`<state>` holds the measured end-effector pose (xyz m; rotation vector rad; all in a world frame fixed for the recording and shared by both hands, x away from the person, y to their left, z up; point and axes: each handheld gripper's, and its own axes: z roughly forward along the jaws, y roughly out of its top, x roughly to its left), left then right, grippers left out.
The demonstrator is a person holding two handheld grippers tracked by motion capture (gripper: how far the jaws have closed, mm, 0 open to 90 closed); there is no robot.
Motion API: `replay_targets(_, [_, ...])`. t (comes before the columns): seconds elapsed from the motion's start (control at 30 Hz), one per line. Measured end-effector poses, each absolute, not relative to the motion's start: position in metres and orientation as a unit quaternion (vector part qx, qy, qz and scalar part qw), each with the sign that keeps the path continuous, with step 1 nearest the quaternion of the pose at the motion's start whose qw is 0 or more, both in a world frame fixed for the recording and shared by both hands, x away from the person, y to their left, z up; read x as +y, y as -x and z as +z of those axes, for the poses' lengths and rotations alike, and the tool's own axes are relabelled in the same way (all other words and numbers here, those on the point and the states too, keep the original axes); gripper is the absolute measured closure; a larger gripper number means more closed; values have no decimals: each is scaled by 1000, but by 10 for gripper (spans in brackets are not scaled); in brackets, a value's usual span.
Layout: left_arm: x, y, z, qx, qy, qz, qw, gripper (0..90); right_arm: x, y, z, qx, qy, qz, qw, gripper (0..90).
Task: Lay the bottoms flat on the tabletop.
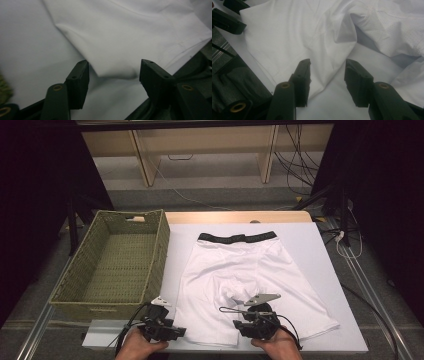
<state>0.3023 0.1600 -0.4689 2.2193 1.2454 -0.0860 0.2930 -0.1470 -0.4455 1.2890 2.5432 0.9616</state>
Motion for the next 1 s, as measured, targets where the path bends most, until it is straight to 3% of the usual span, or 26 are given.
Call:
replay_targets(0.33, [145, -302, -452, 431, -833, -50, 343, 630, -148, -294, -442, 840, -429, 326, 65, 559])
replay_targets(0.63, [145, -298, -448, 411, -842, -53, 346, 741, -150, -295, -441, 838, -429, 330, 64, 556])
replay_targets(0.8, [147, -297, -454, 411, -856, -16, 314, 849, -151, -295, -441, 838, -429, 330, 65, 555])
replay_targets(0.87, [152, -299, -455, 421, -856, 14, 300, 848, -151, -295, -441, 839, -428, 331, 64, 555])
replay_targets(1.0, [164, -300, -453, 441, -845, 22, 301, 742, -151, -295, -440, 838, -429, 330, 66, 552])
